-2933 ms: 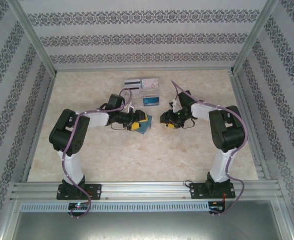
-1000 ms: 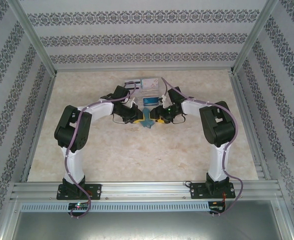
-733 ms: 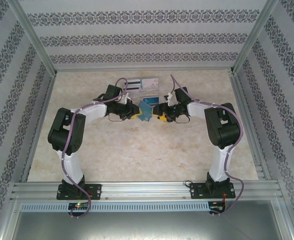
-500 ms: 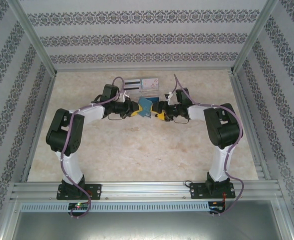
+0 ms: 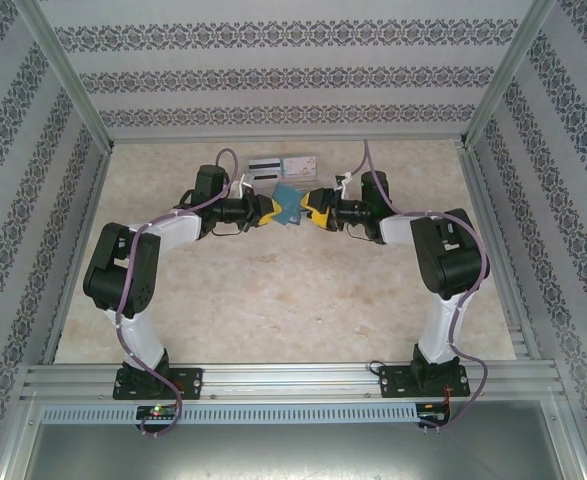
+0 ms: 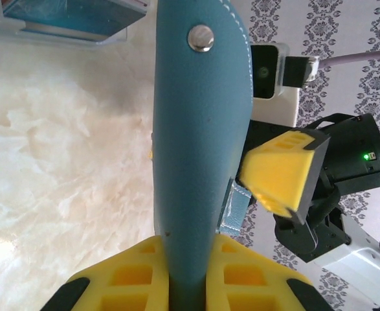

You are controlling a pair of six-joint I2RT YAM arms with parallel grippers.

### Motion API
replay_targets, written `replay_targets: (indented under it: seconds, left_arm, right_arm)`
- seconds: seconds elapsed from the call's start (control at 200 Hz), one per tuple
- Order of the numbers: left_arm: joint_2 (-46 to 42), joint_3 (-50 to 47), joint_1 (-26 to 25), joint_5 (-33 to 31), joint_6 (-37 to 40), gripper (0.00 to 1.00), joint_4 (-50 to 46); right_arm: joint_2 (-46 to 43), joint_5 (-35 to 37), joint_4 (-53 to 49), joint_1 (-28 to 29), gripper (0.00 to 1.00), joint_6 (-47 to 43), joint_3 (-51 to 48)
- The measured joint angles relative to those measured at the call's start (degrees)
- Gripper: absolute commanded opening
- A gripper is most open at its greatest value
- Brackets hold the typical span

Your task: Put the credit cards into the card holder

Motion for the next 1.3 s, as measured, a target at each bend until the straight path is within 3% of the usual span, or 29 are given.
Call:
replay_targets:
  seconds: [0.21,0.58,0.664,0.829,0.904,1.099,1.209,1.299]
  left_arm:
    - [0.00,0.00,0.04,1.27,-1.05,0.00,0.61]
    - [-0.02,-0.94,0.09,3.56,-5.75,0.00,5.55]
    - [-0.02,-1.44,0.42,3.78,-5.77,0.00,5.53]
    - [-0.17,-1.46,0.50,3.80,-5.46,0.00,5.44]
    - [-0.26,-1.46,0.55,3.50,-4.55,0.00,4.72]
    - [-0.37,-1.55,0.42,2.36,0.26,0.53,-1.14]
    - [-0.59,-1.55,0.59,0.15,3.80,0.63,-6.69]
    - [-1.46,-1.55,1.07,-2.99,7.17,0.63,-11.78]
  right_arm:
    - [-2.29,-0.57,2.97,-0.68,0.78,0.68,-0.33]
    - [1.53,-1.66,3.54,2.43,0.77,1.79,1.66]
    - [1.55,-1.62,3.72,3.39,0.66,2.29,3.26]
    - [1.55,-1.22,3.74,4.33,0.29,2.71,4.26]
    - [1.51,-1.60,3.21,4.15,0.19,2.43,4.24]
    - [-0.42,-1.33,-3.19,4.24,0.10,-2.40,4.24]
    - [-3.56,1.11,-14.93,4.09,0.09,-10.78,4.90]
    - [-6.21,8.59,-32.87,4.57,0.09,-22.49,9.27]
